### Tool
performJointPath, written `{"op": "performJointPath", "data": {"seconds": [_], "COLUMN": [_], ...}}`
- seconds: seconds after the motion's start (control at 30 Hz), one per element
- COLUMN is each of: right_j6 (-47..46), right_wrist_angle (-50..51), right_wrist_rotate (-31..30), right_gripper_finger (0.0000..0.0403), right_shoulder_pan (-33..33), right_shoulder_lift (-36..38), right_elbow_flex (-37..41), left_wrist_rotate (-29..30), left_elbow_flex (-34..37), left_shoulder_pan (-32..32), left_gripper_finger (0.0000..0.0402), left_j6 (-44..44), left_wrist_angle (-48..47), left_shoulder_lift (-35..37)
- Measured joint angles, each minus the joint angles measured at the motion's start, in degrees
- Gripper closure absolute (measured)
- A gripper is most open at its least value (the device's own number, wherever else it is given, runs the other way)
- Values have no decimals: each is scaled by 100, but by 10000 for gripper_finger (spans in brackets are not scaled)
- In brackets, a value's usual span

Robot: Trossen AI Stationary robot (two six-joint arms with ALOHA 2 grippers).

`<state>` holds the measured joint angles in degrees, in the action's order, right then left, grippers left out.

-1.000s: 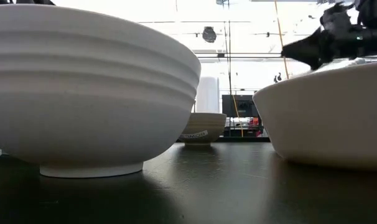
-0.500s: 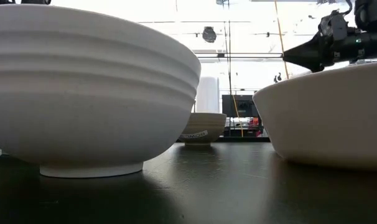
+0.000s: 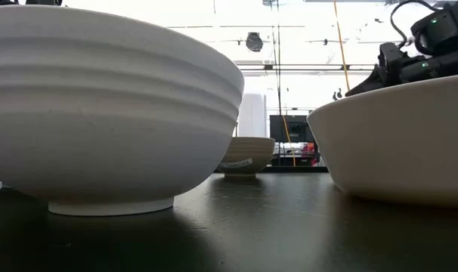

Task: Nest bowls inside each other
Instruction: Stack the light orange bowl on top of the light brown bowl

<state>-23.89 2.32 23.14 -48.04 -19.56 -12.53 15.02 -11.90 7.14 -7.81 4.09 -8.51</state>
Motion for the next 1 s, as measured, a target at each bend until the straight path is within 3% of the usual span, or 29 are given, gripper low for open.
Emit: {"op": "performJointPath", "data": {"seconds": [0.4,0.73,1.0], "right_j6": [-221,919,1032], "right_wrist_angle": [1989,3852,4071], "right_wrist_rotate": [251,415,387], "right_gripper_finger": [196,196,196], "right_shoulder_pan": [1,141,508], "right_shoulder_lift": [-1303,-2401,-2794], "right_elbow_flex": [-1699,-2363,-2431], "left_wrist_rotate": [-17,-15,-15], "left_elbow_flex": [4,4,4], "left_shoulder_pan": [0,1,1], "left_gripper_finger": [163,163,163], "left_j6": [61,59,73], "left_wrist_angle": [-137,-272,-270], "left_shoulder_lift": [0,0,0]}}
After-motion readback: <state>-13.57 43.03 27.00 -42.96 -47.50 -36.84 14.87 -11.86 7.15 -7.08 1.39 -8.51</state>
